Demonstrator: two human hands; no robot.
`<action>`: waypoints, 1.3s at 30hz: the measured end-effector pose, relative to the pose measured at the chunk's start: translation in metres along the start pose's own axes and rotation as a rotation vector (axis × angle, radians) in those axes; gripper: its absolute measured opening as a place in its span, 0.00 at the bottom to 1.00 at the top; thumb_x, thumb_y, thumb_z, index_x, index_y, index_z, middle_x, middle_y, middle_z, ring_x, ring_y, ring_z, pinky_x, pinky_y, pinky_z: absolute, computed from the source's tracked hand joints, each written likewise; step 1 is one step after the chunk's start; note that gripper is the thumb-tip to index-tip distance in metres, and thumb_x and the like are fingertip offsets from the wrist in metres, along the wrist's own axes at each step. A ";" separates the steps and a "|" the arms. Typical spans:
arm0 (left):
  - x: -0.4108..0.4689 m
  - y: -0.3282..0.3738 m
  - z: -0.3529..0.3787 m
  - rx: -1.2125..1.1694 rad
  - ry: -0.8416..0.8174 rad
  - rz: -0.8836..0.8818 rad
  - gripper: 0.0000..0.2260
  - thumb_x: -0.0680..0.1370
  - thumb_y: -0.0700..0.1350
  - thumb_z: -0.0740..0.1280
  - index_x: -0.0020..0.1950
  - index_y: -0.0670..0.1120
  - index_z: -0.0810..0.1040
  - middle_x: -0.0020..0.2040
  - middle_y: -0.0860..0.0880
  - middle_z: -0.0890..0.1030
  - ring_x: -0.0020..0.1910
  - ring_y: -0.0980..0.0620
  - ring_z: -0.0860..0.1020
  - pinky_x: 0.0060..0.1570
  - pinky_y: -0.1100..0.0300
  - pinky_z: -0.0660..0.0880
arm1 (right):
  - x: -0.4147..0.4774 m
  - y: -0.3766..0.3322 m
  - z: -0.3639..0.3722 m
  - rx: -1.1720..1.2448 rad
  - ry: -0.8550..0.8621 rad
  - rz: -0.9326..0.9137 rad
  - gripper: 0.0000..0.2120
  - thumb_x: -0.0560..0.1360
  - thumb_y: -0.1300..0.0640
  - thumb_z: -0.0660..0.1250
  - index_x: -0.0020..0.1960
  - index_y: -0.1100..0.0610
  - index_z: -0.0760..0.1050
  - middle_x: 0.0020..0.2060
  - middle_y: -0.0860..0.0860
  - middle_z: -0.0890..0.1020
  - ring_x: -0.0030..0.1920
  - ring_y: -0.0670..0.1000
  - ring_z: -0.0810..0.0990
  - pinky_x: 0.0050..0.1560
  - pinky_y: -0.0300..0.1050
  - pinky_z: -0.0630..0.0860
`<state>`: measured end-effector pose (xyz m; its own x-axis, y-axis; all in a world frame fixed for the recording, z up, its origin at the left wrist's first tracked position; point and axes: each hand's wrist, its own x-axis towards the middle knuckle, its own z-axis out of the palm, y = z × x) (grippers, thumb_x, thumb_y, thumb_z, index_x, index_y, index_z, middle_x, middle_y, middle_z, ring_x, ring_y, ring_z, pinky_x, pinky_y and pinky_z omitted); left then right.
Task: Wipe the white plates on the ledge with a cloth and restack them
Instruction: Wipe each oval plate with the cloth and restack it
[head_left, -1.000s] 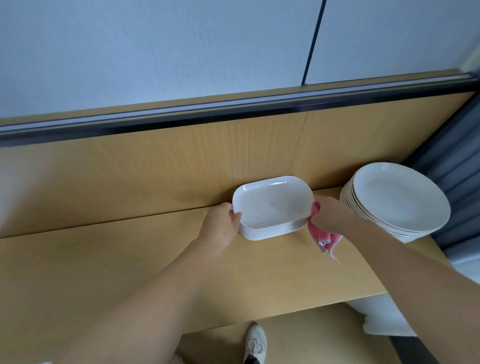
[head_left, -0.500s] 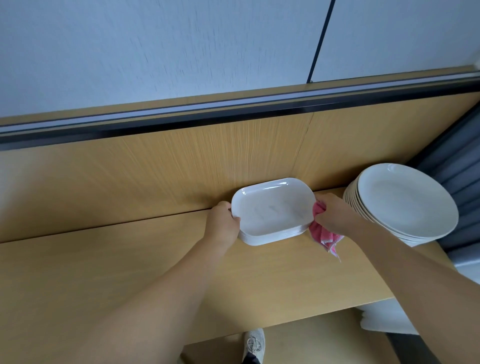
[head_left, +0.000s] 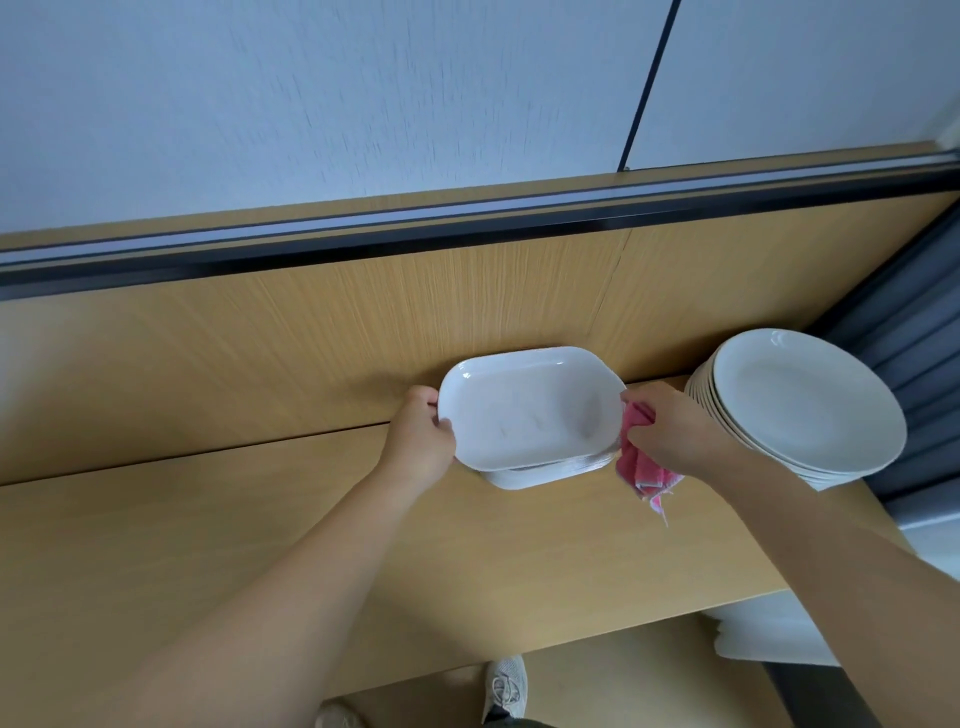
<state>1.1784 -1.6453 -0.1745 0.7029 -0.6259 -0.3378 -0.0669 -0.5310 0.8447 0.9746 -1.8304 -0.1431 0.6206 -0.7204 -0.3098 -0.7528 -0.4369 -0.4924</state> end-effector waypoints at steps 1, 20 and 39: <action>-0.002 -0.004 -0.010 0.012 0.009 0.008 0.08 0.78 0.37 0.58 0.56 0.47 0.70 0.50 0.49 0.80 0.44 0.48 0.82 0.46 0.45 0.81 | -0.002 -0.006 0.000 -0.041 -0.007 -0.016 0.03 0.66 0.62 0.58 0.35 0.62 0.66 0.32 0.57 0.71 0.35 0.55 0.69 0.35 0.47 0.66; -0.046 -0.132 -0.164 0.056 0.097 -0.146 0.10 0.79 0.37 0.57 0.57 0.49 0.69 0.48 0.55 0.77 0.45 0.51 0.80 0.47 0.47 0.79 | -0.047 -0.185 0.054 -0.303 -0.192 0.191 0.22 0.65 0.68 0.56 0.16 0.52 0.72 0.15 0.46 0.72 0.19 0.45 0.70 0.25 0.35 0.67; -0.057 -0.199 -0.154 0.164 0.063 -0.215 0.08 0.79 0.39 0.57 0.55 0.47 0.71 0.48 0.49 0.77 0.45 0.48 0.78 0.40 0.56 0.74 | -0.056 -0.192 0.132 -0.105 -0.054 -0.103 0.13 0.68 0.68 0.54 0.37 0.57 0.75 0.24 0.50 0.74 0.21 0.47 0.74 0.24 0.38 0.68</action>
<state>1.2601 -1.4160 -0.2592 0.7558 -0.4546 -0.4713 -0.0213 -0.7364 0.6762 1.1136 -1.6354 -0.1387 0.7048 -0.6397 -0.3067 -0.7013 -0.5629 -0.4374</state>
